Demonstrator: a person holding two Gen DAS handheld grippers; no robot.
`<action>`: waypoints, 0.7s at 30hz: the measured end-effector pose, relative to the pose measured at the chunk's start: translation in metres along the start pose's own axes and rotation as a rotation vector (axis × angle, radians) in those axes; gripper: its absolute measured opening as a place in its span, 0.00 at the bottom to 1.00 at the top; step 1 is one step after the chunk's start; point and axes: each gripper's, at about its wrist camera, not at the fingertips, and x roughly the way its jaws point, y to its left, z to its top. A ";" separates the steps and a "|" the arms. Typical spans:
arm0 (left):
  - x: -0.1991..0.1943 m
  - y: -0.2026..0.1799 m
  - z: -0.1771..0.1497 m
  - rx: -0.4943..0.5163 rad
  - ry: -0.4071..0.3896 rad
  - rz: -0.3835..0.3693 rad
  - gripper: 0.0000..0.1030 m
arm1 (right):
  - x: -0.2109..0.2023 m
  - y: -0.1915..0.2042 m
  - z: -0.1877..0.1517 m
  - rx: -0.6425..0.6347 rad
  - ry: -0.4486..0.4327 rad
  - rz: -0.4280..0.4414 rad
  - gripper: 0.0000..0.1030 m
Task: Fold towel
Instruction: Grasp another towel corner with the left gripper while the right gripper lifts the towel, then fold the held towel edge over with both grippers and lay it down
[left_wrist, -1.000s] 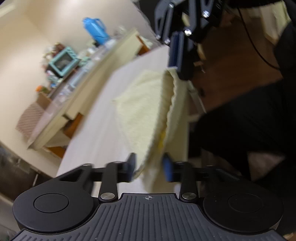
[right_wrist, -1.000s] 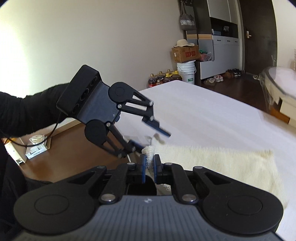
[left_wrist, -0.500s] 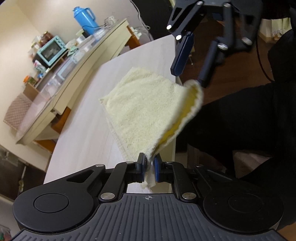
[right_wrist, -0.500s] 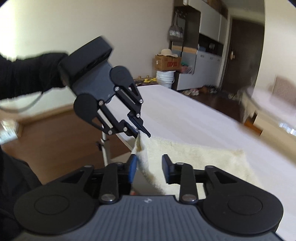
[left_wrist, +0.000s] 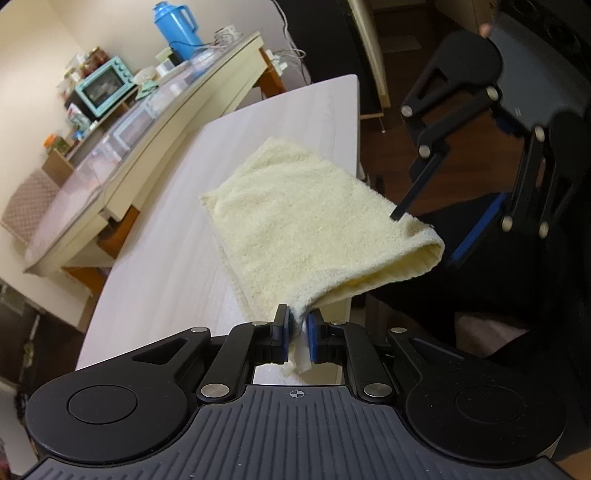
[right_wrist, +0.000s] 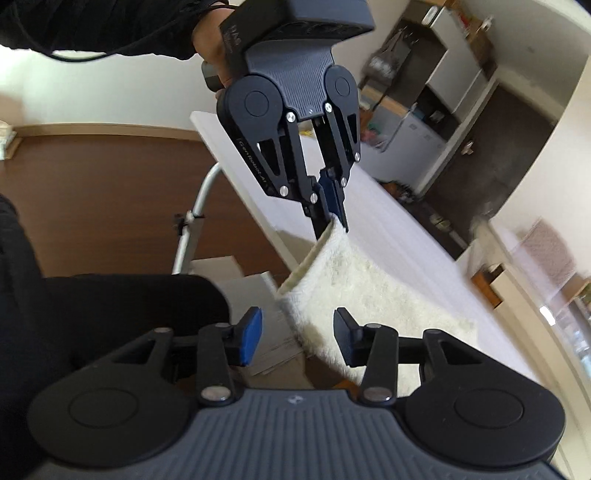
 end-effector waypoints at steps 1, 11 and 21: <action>-0.001 0.000 0.001 -0.004 0.000 -0.002 0.10 | 0.000 0.004 -0.001 -0.007 -0.006 -0.021 0.44; -0.010 -0.008 0.008 0.041 0.004 0.004 0.10 | -0.025 -0.013 -0.015 0.170 -0.053 -0.013 0.12; 0.008 0.020 0.073 0.153 -0.003 0.065 0.11 | -0.052 -0.122 -0.052 0.672 -0.143 0.073 0.11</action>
